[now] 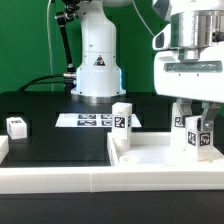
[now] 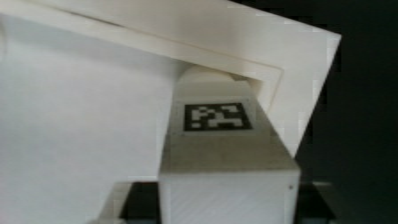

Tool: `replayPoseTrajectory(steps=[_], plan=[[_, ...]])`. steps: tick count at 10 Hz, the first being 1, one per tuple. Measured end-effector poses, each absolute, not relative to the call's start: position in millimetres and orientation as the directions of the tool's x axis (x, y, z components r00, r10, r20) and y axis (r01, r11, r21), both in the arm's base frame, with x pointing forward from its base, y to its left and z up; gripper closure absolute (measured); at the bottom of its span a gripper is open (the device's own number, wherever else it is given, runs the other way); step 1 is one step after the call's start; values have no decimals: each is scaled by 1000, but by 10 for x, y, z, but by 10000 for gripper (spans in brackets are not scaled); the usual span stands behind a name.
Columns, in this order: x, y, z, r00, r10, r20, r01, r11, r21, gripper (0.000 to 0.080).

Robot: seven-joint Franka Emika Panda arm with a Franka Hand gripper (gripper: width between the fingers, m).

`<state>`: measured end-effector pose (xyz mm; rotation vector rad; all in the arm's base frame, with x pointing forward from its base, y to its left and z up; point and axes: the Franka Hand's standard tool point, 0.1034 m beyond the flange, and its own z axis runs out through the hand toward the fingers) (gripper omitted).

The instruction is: Assemble square table

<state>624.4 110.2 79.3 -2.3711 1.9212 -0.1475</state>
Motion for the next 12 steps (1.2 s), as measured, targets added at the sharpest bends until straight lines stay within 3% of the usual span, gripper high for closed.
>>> replayPoseTrajectory(steps=[6, 8, 9, 10, 11, 12], plan=[[6228, 1090, 786, -194, -980, -53, -975, 198, -105, 509], [6226, 1094, 786, -214, -975, -56, -970, 219, -103, 509], [6225, 1095, 784, -184, -982, -52, -976, 189, -104, 432], [6225, 1105, 789, -156, -987, -48, -982, 160, -101, 432], [6225, 1136, 799, -55, -998, -41, -994, 59, -97, 213], [6215, 1176, 792, 64, -997, -33, -994, -61, -96, 169]])
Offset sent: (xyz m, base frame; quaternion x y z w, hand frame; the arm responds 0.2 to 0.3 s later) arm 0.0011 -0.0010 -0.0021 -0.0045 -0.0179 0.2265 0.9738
